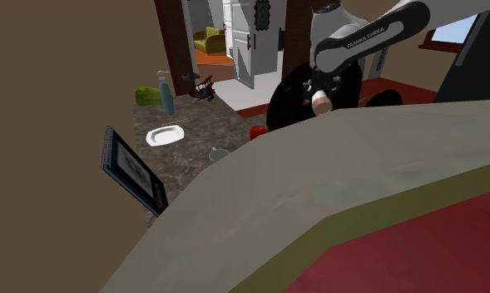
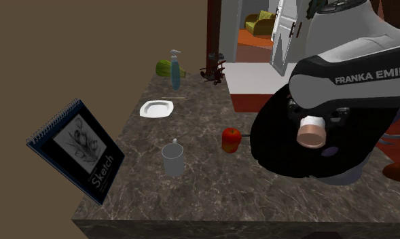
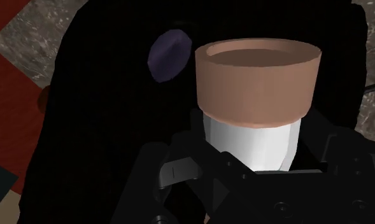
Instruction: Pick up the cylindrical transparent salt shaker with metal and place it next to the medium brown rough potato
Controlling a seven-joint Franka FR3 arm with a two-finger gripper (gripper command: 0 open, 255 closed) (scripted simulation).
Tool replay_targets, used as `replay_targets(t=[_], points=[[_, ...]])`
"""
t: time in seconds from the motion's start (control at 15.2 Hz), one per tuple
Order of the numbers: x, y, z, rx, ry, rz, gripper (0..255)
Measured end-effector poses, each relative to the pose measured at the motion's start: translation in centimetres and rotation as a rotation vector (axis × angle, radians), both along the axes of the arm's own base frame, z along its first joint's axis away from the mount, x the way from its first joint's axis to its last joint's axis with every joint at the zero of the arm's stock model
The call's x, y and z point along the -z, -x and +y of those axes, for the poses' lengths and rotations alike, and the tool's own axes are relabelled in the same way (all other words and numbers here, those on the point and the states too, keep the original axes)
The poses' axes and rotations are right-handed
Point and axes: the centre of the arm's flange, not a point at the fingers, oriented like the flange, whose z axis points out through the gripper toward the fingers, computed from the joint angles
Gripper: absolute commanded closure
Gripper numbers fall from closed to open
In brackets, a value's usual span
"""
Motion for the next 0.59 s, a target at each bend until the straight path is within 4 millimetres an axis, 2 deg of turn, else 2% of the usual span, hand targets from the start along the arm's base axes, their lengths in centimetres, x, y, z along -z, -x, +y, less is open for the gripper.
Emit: replay_targets(t=[0.33,0.59], points=[[-0.1,4.2,-4.2,-0.007,0.003,-0.005,255],[-0.3,7.6,-8.5,-0.007,0.006,-0.01,255]])
